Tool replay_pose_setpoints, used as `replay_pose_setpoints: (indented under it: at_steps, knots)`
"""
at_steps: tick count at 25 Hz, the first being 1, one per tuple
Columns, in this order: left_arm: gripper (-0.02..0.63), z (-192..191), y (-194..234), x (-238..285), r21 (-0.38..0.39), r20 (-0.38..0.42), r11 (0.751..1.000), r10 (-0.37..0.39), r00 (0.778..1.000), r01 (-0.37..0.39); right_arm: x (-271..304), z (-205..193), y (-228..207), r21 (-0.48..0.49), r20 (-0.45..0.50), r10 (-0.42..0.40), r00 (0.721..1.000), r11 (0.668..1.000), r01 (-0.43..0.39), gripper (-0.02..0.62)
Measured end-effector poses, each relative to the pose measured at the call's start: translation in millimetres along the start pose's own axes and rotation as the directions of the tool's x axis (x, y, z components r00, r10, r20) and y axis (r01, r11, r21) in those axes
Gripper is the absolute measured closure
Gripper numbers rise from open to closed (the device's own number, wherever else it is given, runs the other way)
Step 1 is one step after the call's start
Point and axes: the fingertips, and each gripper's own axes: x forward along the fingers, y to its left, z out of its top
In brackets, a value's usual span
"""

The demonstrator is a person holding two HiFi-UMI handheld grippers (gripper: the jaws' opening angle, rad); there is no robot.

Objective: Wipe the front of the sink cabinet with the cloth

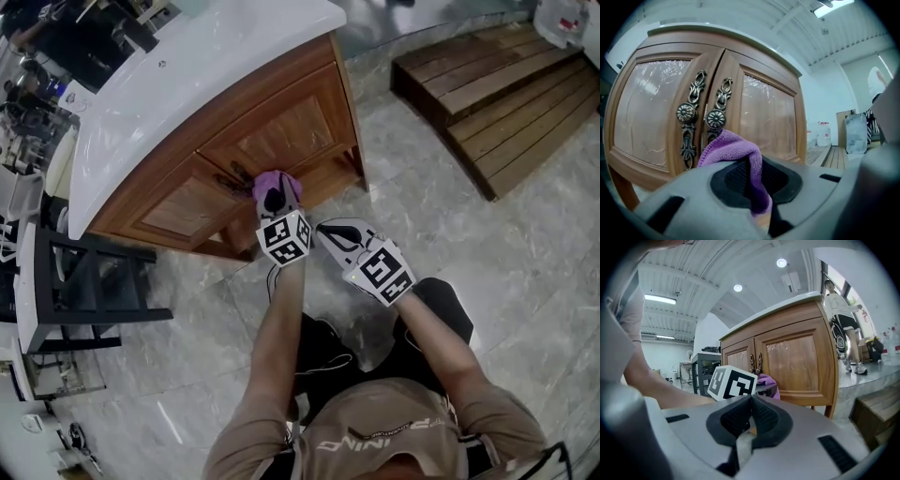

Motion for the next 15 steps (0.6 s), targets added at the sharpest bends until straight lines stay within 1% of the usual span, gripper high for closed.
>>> replay_pose_setpoints:
  at_steps: [6,11,15]
  knots:
    - [0.569,-2,-25,15,-0.03,0.012,0.999,-0.028,1.0,0.028,-19,-5,-18,0.001,-0.015,-0.049,0.999,0.999,0.049,0.584]
    - [0.569,-3,-47,29,-0.005,0.03,0.998,-0.067,0.997,0.067,-29,-4,-32,-0.001,-0.015,-0.085,0.996,0.996,0.085,0.584]
    - [0.569,-4,-79,44,-0.001,0.025,0.993,-0.122,0.992,0.122,-41,-9,-43,-0.008,-0.028,-0.123,0.992,0.992,0.123,0.584]
